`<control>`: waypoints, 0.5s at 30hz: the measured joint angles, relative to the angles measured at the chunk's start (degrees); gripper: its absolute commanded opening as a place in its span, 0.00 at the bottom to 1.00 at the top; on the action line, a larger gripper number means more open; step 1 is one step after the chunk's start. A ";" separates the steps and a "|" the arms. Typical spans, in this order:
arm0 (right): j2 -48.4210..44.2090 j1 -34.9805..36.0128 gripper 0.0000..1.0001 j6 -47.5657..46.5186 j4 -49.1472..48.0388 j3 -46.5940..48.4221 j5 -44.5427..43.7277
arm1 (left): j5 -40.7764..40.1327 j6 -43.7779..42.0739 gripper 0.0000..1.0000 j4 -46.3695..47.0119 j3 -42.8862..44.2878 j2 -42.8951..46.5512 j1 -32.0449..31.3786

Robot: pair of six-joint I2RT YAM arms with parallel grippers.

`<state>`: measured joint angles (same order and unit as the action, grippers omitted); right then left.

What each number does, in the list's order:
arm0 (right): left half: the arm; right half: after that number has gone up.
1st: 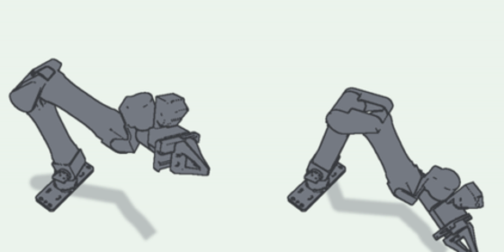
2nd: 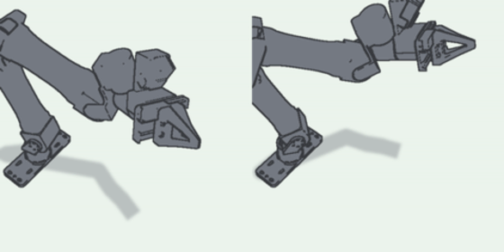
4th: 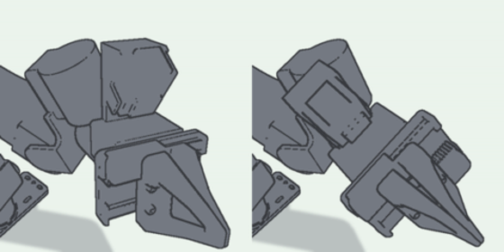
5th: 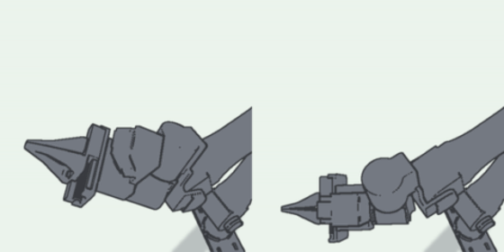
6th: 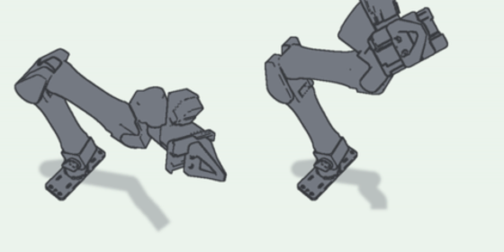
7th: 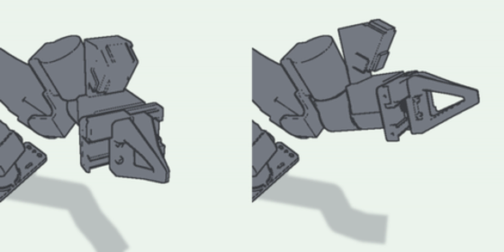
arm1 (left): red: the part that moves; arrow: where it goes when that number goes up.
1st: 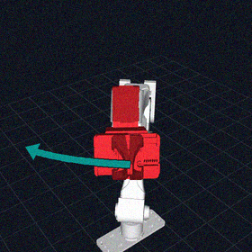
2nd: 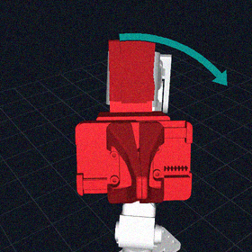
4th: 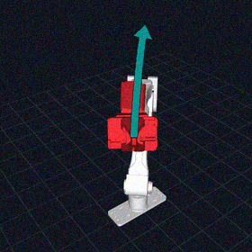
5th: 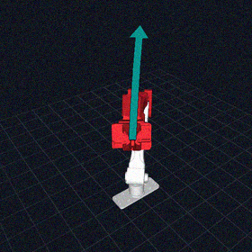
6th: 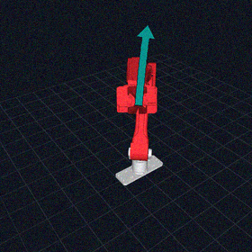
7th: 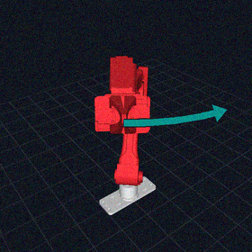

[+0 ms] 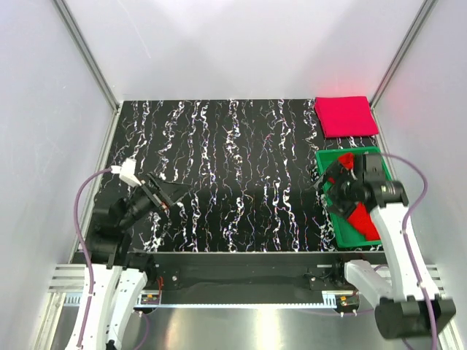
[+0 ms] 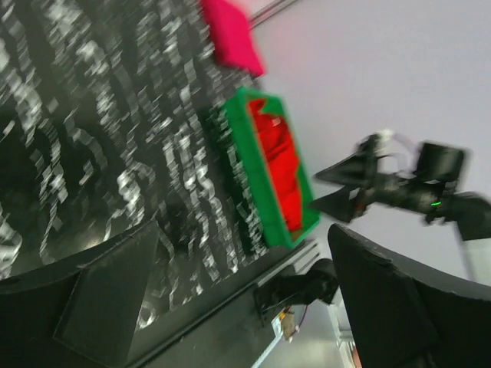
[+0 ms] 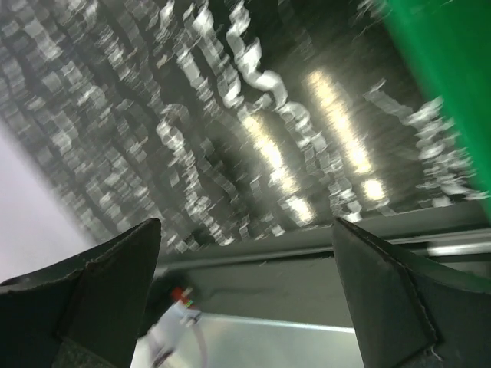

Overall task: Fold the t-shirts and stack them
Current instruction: Grab the tshirt from the pile

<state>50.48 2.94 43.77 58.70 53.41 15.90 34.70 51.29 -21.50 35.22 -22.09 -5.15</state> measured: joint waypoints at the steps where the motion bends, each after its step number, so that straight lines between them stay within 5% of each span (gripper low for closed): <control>1: 2.25 0.00 1.00 -1.01 0.81 2.29 -2.10 | -0.37 -0.52 0.99 -1.66 0.00 -1.07 0.00; 7: 14.62 -0.11 1.00 -5.64 5.46 14.58 -21.51 | -2.23 -5.01 0.99 -10.54 2.49 -6.97 0.00; 15: 28.61 -9.31 1.00 -8.15 2.23 14.99 -40.87 | -7.98 -9.31 0.99 -21.38 11.39 -7.02 -0.24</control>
<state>79.09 -6.37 35.62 60.93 68.40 -24.97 26.72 41.98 -42.87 46.61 -29.10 -5.39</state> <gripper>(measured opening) 0.994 0.987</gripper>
